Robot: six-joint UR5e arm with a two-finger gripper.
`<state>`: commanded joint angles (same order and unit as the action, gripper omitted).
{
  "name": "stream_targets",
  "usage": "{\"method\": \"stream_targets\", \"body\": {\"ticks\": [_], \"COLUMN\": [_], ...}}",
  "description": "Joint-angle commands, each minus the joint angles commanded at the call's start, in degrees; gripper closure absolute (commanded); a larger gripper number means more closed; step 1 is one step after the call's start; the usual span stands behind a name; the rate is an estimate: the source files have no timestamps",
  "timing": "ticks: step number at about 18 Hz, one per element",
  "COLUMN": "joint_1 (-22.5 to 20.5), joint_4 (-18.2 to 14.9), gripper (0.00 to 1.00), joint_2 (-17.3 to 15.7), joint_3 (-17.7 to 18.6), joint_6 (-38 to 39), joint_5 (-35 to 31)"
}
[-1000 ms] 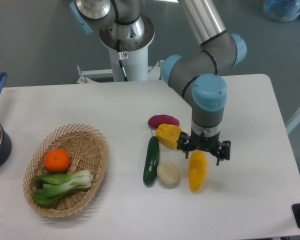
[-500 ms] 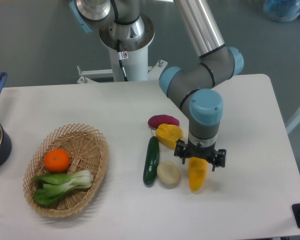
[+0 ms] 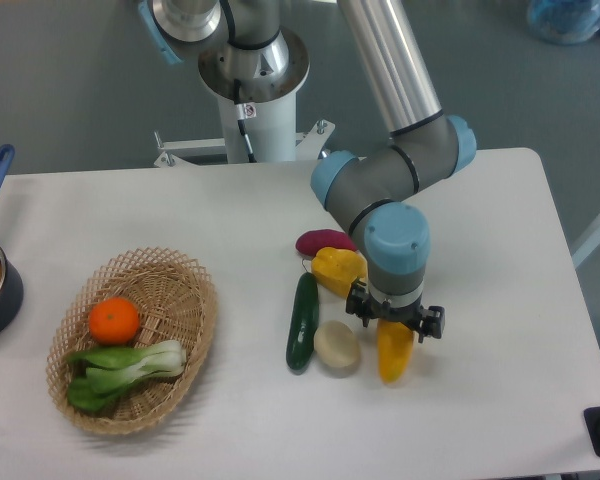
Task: Pick up the mango from the table
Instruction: 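Close the gripper around the yellow mango, then lift the grasped mango up off the table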
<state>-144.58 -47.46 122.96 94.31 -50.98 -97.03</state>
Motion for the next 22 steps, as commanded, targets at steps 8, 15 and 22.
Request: {"method": "stream_targets", "body": {"ticks": [8, 15, 22], "joint_1": [0.1, -1.2, -3.4], "joint_4": [0.0, -0.6, -2.5], "gripper": [0.39, 0.38, 0.38], "joint_2": [-0.6, -4.0, -7.5], "joint_3": [-0.2, -4.1, -5.0], "joint_6": [-0.3, -0.8, -3.9], "joint_5": [-0.1, 0.6, 4.1]}}
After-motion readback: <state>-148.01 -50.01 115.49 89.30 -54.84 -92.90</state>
